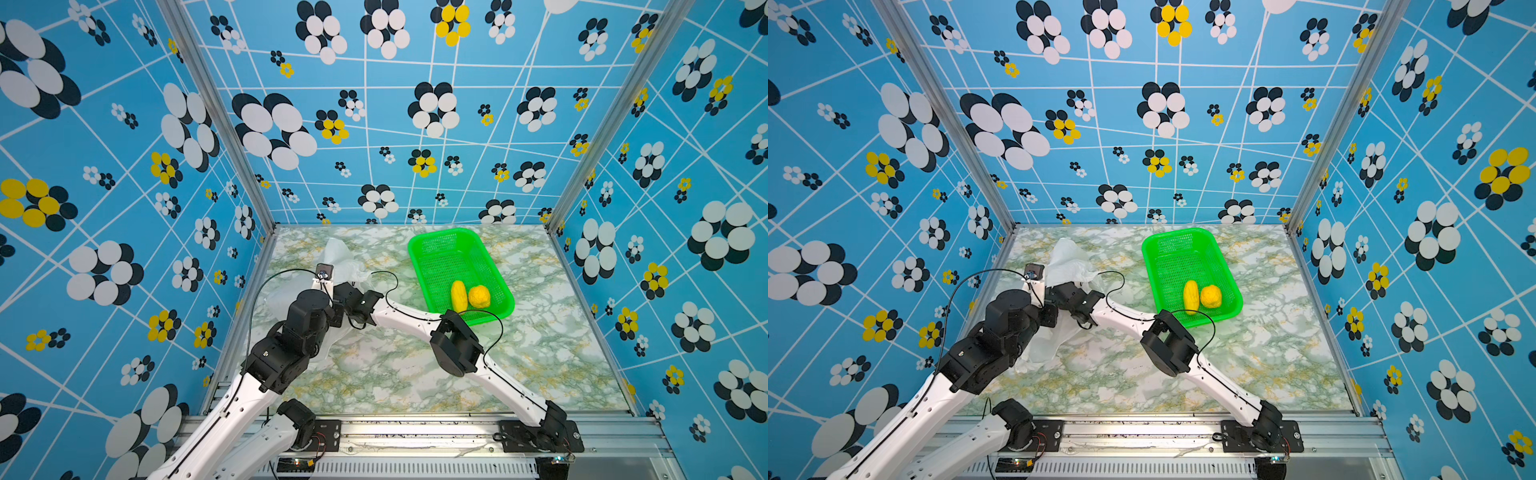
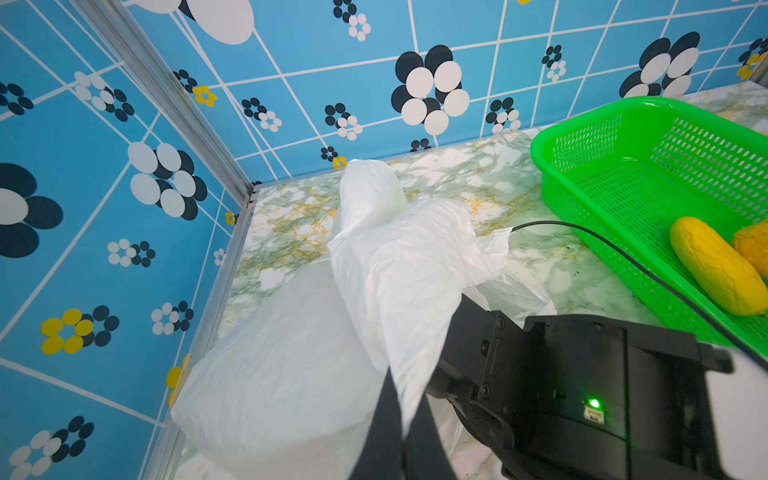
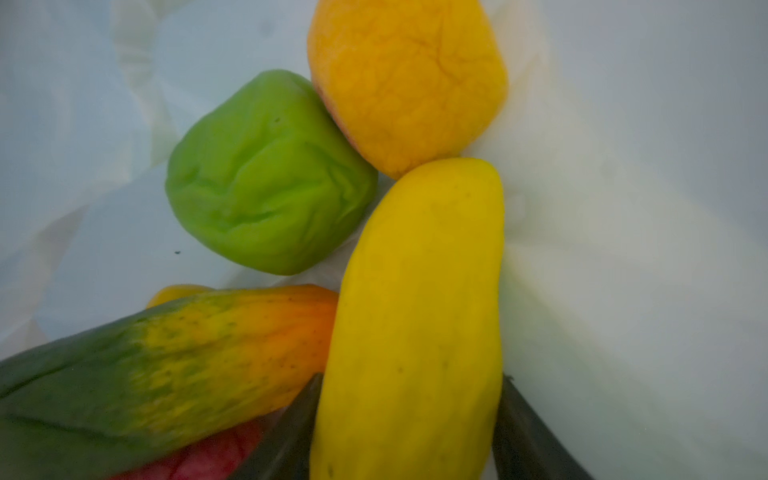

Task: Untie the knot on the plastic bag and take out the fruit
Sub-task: 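Grasp the yellow fruit inside the bag with the right gripper, then lift the yellow fruit out of the bag toward the green basket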

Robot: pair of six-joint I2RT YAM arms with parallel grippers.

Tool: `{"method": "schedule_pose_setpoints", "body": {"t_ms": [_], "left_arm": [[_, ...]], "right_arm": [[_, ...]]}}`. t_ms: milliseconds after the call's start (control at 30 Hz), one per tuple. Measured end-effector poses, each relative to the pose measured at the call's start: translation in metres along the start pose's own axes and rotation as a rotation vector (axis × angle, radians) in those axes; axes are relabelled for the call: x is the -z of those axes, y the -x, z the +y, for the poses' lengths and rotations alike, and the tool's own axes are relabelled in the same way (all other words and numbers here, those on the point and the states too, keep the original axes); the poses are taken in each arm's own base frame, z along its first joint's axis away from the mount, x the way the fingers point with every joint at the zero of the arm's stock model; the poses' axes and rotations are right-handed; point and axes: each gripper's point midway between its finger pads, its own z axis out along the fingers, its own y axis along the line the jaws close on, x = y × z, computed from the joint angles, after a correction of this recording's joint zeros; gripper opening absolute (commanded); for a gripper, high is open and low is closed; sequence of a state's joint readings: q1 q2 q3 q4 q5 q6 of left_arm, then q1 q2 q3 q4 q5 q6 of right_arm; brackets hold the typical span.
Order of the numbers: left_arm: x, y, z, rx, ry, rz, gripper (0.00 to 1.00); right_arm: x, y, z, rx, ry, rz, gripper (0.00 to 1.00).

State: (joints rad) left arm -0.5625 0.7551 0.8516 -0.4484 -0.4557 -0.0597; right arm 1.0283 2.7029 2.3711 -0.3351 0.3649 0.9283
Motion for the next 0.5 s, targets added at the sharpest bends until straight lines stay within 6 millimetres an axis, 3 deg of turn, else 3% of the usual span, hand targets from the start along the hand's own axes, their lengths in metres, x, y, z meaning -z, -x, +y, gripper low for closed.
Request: {"method": "schedule_pose_setpoints", "body": {"t_ms": [267, 500], "left_arm": [[0.0, 0.0, 0.0, 0.0, 0.0, 0.0, 0.0], [0.0, 0.0, 0.0, 0.001, 0.001, -0.001, 0.0]], "right_arm": [[0.031, -0.008, -0.012, 0.041, 0.021, 0.069, 0.44], [0.101, 0.01, -0.017, 0.042, 0.107, 0.048, 0.44]]}}
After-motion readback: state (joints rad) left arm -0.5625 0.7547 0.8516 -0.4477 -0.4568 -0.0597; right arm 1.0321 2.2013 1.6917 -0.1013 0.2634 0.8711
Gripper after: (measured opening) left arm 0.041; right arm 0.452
